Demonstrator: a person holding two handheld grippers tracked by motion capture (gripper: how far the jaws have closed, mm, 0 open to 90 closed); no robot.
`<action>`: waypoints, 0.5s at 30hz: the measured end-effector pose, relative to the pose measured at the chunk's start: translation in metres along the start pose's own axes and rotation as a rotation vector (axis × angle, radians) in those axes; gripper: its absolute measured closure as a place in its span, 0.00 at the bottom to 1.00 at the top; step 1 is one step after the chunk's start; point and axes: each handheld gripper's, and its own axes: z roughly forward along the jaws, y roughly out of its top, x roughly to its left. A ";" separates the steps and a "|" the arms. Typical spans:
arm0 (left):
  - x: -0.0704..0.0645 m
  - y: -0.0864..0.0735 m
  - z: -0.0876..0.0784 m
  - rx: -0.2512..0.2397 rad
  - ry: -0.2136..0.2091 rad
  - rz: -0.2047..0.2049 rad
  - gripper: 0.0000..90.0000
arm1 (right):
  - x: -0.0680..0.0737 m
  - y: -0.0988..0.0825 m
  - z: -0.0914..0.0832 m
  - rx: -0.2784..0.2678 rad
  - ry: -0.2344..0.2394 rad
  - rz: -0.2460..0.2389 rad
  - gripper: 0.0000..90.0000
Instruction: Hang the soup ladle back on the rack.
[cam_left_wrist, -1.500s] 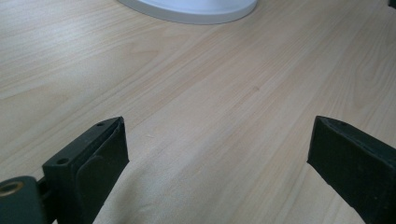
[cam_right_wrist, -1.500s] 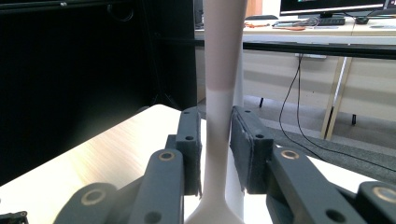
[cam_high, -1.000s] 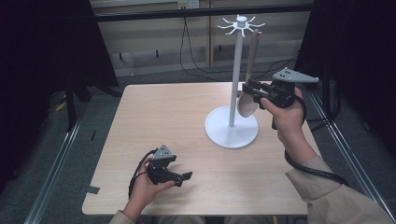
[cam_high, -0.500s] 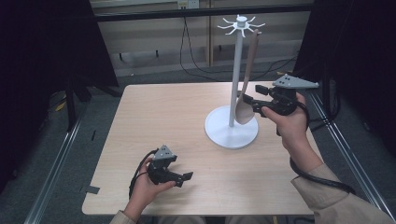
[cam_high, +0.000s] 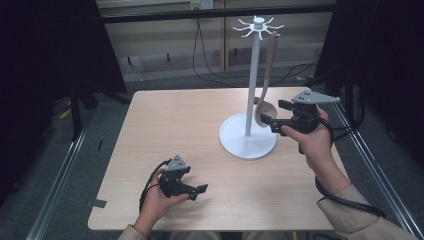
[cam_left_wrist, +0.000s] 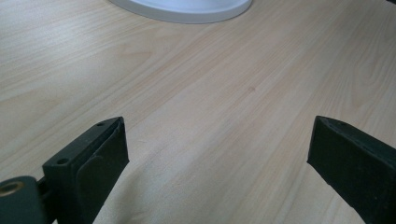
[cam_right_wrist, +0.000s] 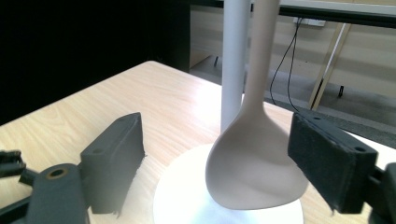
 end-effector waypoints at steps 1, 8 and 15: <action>0.000 0.000 0.000 0.002 0.001 -0.001 0.05 | 0.001 -0.002 0.000 0.003 -0.001 -0.002 0.19; -0.001 0.000 0.000 -0.003 -0.003 0.000 0.05 | 0.004 -0.014 -0.004 0.024 0.008 -0.005 0.15; -0.001 0.000 0.001 -0.008 -0.004 -0.004 0.05 | 0.006 -0.025 -0.006 0.042 0.029 -0.005 0.12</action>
